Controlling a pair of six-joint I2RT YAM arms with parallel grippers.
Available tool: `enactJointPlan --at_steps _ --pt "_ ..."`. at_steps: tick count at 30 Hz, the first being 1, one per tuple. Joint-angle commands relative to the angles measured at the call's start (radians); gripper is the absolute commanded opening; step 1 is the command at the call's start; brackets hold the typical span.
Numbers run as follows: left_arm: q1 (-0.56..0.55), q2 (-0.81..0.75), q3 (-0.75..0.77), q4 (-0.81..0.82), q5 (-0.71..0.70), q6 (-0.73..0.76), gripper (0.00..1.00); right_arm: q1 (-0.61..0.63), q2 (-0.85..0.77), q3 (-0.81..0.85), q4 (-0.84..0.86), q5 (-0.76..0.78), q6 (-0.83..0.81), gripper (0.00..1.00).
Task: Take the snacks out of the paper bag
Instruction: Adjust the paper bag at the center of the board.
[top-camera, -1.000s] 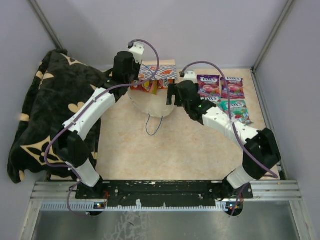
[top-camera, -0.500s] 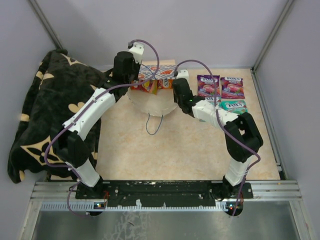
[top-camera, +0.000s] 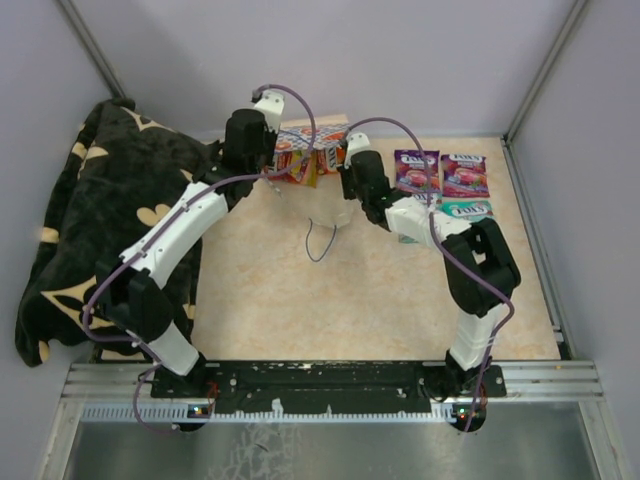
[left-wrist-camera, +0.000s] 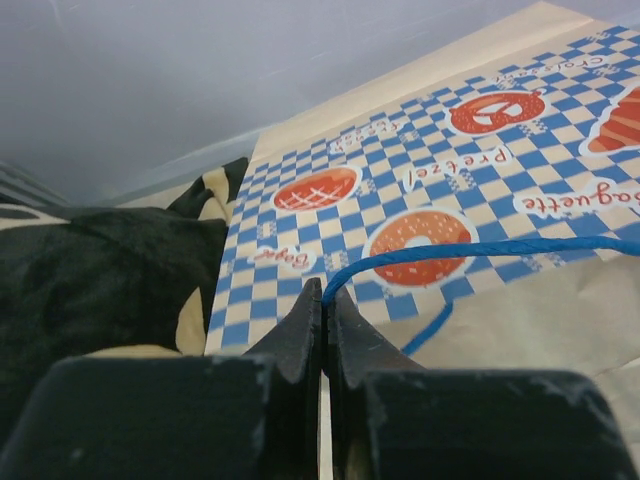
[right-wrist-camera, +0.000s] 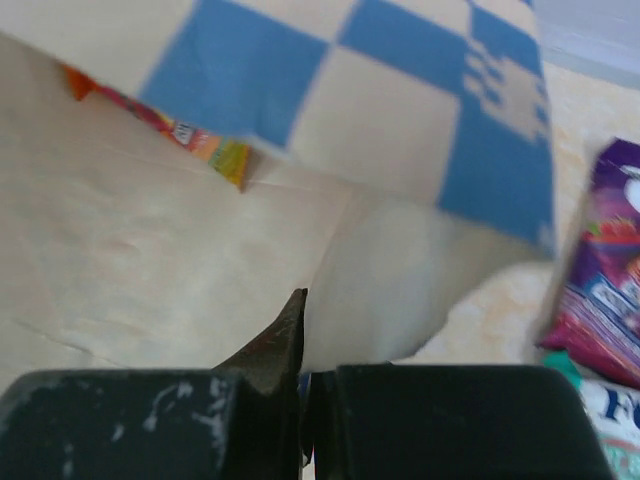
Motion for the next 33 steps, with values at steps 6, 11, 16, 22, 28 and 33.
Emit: enactJointPlan --at_steps 6,11,16,22,28,33 --pt "-0.054 -0.171 -0.099 0.049 -0.112 -0.037 0.0 -0.021 0.174 0.254 0.011 -0.489 -0.135 0.0" --pt "-0.106 -0.17 -0.091 0.016 -0.168 -0.052 0.0 -0.012 0.274 0.409 -0.084 -0.609 -0.147 0.0" --pt "-0.124 -0.145 -0.086 0.044 -0.195 -0.024 0.0 -0.011 0.329 0.491 -0.128 -0.589 -0.165 0.0" --pt "-0.107 -0.045 -0.042 0.047 -0.181 -0.005 0.0 -0.076 0.395 0.567 -0.137 -0.578 -0.139 0.0" --pt "-0.078 0.068 0.049 -0.008 -0.128 -0.005 0.0 -0.145 0.435 0.613 -0.128 -0.559 -0.066 0.35" --pt "-0.066 0.053 0.063 -0.012 -0.081 -0.011 0.0 -0.153 0.19 0.274 0.029 -0.433 0.057 0.87"
